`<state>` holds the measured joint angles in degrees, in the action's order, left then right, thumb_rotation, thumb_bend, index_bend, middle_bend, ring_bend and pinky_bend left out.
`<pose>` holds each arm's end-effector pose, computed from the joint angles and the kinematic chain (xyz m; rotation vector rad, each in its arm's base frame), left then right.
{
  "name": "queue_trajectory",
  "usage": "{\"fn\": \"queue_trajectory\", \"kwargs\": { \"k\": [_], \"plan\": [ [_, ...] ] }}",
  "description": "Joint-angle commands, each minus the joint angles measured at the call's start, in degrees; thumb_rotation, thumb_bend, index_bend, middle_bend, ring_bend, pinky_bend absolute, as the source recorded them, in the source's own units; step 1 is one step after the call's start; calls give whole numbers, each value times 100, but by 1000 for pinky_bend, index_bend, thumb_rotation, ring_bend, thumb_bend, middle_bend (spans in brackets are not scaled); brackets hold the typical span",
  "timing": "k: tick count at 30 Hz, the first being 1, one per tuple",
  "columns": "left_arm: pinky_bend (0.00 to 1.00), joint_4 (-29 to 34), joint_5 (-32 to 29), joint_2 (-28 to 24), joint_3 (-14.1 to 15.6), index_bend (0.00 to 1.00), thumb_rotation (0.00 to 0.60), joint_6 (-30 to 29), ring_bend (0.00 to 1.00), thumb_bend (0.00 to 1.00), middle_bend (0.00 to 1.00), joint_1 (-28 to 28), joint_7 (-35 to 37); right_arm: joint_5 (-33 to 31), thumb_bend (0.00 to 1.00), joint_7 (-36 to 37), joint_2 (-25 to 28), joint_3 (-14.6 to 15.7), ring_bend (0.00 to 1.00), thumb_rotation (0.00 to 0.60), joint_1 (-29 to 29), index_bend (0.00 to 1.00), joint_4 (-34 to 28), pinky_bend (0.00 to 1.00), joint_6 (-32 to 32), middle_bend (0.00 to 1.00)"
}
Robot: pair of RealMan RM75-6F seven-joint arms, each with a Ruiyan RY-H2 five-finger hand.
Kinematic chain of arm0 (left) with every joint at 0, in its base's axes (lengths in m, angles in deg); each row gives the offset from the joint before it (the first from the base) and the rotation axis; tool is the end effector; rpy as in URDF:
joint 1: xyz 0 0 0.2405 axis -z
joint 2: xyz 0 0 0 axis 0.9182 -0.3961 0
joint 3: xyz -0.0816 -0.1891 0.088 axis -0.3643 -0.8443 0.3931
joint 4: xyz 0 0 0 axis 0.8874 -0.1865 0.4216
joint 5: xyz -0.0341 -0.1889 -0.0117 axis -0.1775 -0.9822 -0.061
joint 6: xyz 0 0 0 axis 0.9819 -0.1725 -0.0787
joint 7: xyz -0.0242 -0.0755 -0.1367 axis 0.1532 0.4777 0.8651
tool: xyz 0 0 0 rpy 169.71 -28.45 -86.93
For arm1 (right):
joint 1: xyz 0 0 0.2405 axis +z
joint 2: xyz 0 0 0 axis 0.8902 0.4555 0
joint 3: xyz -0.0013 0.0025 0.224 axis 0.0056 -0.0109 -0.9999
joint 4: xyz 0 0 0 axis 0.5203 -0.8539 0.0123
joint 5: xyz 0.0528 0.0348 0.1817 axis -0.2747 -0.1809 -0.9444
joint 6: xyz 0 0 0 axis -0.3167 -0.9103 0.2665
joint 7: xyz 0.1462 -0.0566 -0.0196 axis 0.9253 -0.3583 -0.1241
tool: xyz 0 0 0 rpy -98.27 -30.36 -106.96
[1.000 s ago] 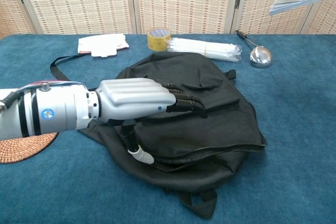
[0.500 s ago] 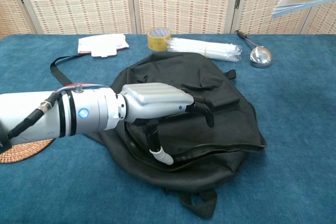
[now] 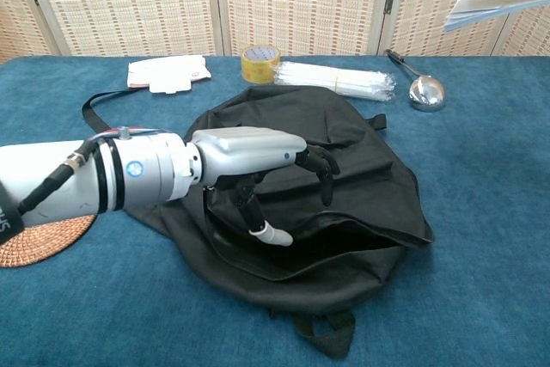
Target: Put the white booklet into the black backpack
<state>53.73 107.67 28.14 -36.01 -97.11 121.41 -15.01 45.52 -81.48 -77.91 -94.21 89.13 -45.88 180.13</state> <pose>-0.0283 0.2926 -0.0722 -2.3865 -0.9221 -1.0478 -0.1943 -0.2963 0.1514 1.5515 -0.1296 1.1658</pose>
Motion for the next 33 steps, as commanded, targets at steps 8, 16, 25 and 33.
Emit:
{"fn": "queue_trajectory", "kwargs": {
  "k": [8, 16, 25, 33],
  "plan": [
    [70, -301, -144, 290, -2, 600, 600, -247, 252, 365, 264, -80, 277, 8, 578, 53, -33, 18, 371, 600, -35, 716, 41, 216, 25, 390],
    [98, -404, -374, 447, -90, 666, 600, -447, 307, 417, 323, -212, 511, 23, 578, 173, -84, 43, 371, 600, -82, 716, 74, 216, 87, 390],
    [94, -232, -676, 143, -431, 642, 600, -594, 304, 436, 323, -257, 660, 470, 582, 450, -29, 82, 372, 600, -74, 716, -189, 216, 610, 390],
    [90, -457, -1220, -103, -905, 613, 600, -484, 292, 439, 323, -116, 747, 1079, 587, 695, 45, 249, 383, 600, -68, 716, -652, 217, 1056, 390]
  ]
}}
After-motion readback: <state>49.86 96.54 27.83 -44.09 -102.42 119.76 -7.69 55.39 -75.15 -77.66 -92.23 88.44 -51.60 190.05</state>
